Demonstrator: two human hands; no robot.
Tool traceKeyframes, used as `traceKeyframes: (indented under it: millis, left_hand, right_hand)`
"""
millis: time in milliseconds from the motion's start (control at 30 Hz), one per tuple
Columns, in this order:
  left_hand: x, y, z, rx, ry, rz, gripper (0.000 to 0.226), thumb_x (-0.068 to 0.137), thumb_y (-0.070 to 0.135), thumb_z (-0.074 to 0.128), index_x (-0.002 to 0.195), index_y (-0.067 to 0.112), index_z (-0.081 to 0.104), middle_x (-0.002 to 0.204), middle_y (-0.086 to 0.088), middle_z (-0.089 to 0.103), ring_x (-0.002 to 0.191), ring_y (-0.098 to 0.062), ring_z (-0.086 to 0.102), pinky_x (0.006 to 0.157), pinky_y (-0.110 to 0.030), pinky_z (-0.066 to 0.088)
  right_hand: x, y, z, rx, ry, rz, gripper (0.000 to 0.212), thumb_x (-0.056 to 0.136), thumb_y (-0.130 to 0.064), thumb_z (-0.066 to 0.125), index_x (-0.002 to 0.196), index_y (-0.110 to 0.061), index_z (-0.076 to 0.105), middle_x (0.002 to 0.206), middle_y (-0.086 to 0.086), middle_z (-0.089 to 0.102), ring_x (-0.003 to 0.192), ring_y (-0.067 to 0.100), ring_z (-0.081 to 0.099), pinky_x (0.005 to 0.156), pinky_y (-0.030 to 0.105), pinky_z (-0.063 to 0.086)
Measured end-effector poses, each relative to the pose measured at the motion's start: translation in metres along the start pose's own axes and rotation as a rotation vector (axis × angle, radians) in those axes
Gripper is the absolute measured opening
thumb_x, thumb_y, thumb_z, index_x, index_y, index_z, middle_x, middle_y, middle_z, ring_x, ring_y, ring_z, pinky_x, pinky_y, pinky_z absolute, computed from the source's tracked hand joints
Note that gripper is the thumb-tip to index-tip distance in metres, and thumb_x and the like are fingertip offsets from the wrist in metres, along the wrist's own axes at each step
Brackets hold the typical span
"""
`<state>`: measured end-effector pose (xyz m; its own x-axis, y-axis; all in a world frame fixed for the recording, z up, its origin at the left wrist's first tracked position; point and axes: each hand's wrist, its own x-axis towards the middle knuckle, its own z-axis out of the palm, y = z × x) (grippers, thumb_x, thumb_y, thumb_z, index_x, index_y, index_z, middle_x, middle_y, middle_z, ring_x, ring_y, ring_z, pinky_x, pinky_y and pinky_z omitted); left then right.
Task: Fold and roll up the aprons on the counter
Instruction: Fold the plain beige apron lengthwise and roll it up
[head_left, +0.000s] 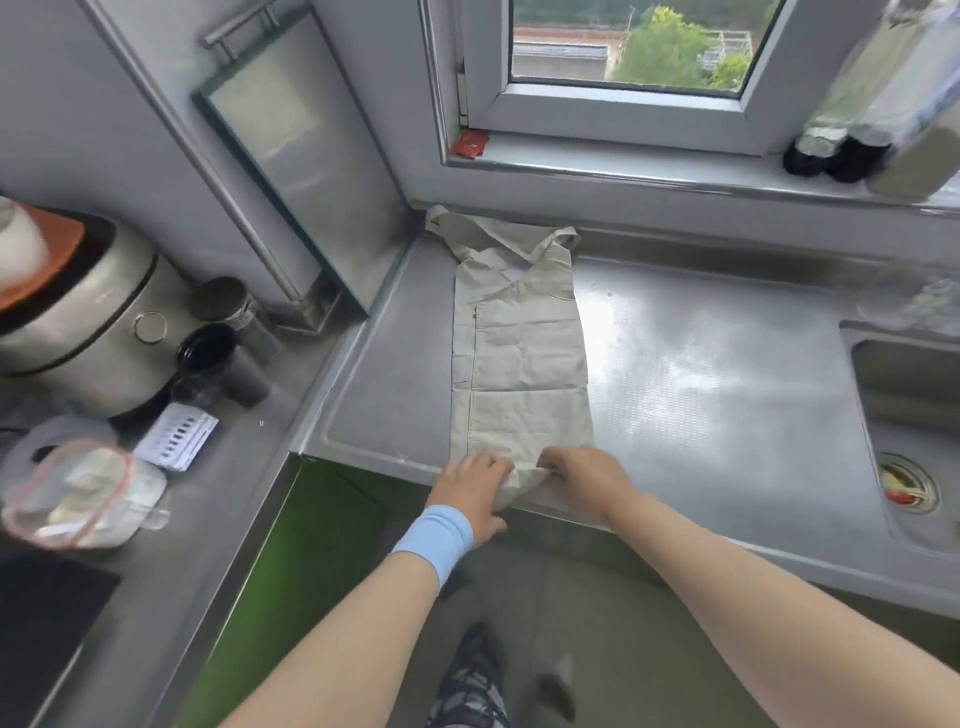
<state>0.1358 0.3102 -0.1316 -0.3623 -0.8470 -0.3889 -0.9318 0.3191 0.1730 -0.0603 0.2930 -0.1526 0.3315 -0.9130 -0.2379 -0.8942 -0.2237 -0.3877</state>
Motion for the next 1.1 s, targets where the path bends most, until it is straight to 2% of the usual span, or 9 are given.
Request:
traceKeyframes:
  millis: [100,300,433,567,700,867,933,1000,1100]
  left_hand:
    - [-0.004,0.004,-0.021,-0.138,0.029,-0.105,0.036,0.092,0.016,0.055,0.125,0.027,0.049,0.118,-0.004,0.063,0.103,-0.029,0.061,0.091,-0.038,0.051]
    - [-0.01,0.007,-0.078,-0.274,-0.171,-0.126,0.026,0.083,0.026,0.055,0.107,0.034,0.063,0.111,0.002,0.064,0.09,-0.019,0.062,0.077,-0.025,0.05]
    - [-0.009,0.014,-0.111,-0.286,-0.294,-0.118,0.029,0.079,0.03,0.056,0.106,0.033,0.066,0.105,0.004,0.066,0.091,-0.017,0.065,0.076,-0.027,0.054]
    - [0.001,0.009,-0.121,-0.347,-0.219,-0.153,0.018,0.076,0.028,0.06,0.092,0.028,0.068,0.092,-0.001,0.069,0.077,-0.023,0.067,0.074,-0.034,0.059]
    - [0.028,-0.012,-0.118,-0.482,0.023,-0.22,0.006,0.07,0.032,0.063,0.074,0.029,0.067,0.082,0.002,0.069,0.08,-0.022,0.067,0.075,-0.03,0.057]
    - [0.074,-0.038,-0.113,-0.59,0.176,-0.307,0.017,0.077,0.032,0.064,0.093,0.03,0.066,0.094,0.005,0.07,0.087,-0.02,0.065,0.076,-0.024,0.05]
    - [0.099,-0.049,-0.105,-0.602,0.177,-0.339,0.026,0.08,0.03,0.065,0.106,0.029,0.062,0.105,0.003,0.069,0.096,-0.021,0.064,0.082,-0.025,0.048]
    - [0.118,-0.056,-0.095,-0.595,0.139,-0.35,0.044,0.082,0.031,0.068,0.123,0.026,0.054,0.119,-0.001,0.064,0.108,-0.022,0.06,0.092,-0.028,0.046]
    - [0.134,-0.06,-0.084,-0.509,0.151,-0.332,0.059,0.08,0.038,0.071,0.133,0.029,0.046,0.136,-0.002,0.05,0.126,-0.024,0.045,0.106,-0.035,0.039]
  right_hand:
    - [-0.003,0.001,-0.026,0.022,-0.055,0.028,0.021,0.092,-0.033,0.055,0.108,-0.024,0.065,0.104,-0.001,0.071,0.096,0.026,0.064,0.071,0.032,0.047]
    - [-0.026,0.005,-0.096,0.114,-0.347,0.161,0.016,0.072,-0.03,0.066,0.071,-0.015,0.062,0.065,-0.004,0.056,0.065,0.017,0.054,0.056,0.024,0.039]
    - [-0.036,0.007,-0.123,0.289,-0.456,0.249,0.023,0.064,-0.027,0.07,0.085,-0.017,0.073,0.071,0.004,0.071,0.063,0.017,0.066,0.062,0.027,0.054]
    - [-0.021,0.015,-0.127,0.485,-0.331,0.276,0.027,0.065,-0.025,0.076,0.091,-0.02,0.075,0.083,0.004,0.072,0.071,0.019,0.068,0.063,0.029,0.057]
    - [0.015,0.023,-0.12,0.563,-0.002,0.303,0.022,0.07,-0.029,0.075,0.091,-0.021,0.074,0.083,0.0,0.072,0.074,0.018,0.068,0.068,0.033,0.058]
    - [0.065,0.028,-0.107,0.654,0.166,0.349,0.048,0.079,-0.04,0.074,0.122,-0.025,0.058,0.111,0.001,0.061,0.099,0.018,0.063,0.08,0.029,0.051]
    - [0.081,0.034,-0.103,0.702,0.054,0.332,0.079,0.069,-0.036,0.077,0.139,-0.03,0.042,0.125,0.002,0.049,0.112,0.02,0.057,0.087,0.029,0.05]
    - [0.093,0.043,-0.095,0.51,-0.097,0.302,0.098,0.066,-0.025,0.078,0.148,-0.036,0.025,0.132,0.002,0.037,0.12,0.024,0.05,0.091,0.033,0.051]
    - [0.106,0.055,-0.08,0.242,-0.166,0.301,0.097,0.072,-0.007,0.071,0.148,-0.04,0.02,0.131,0.005,0.04,0.12,0.029,0.051,0.089,0.033,0.051]
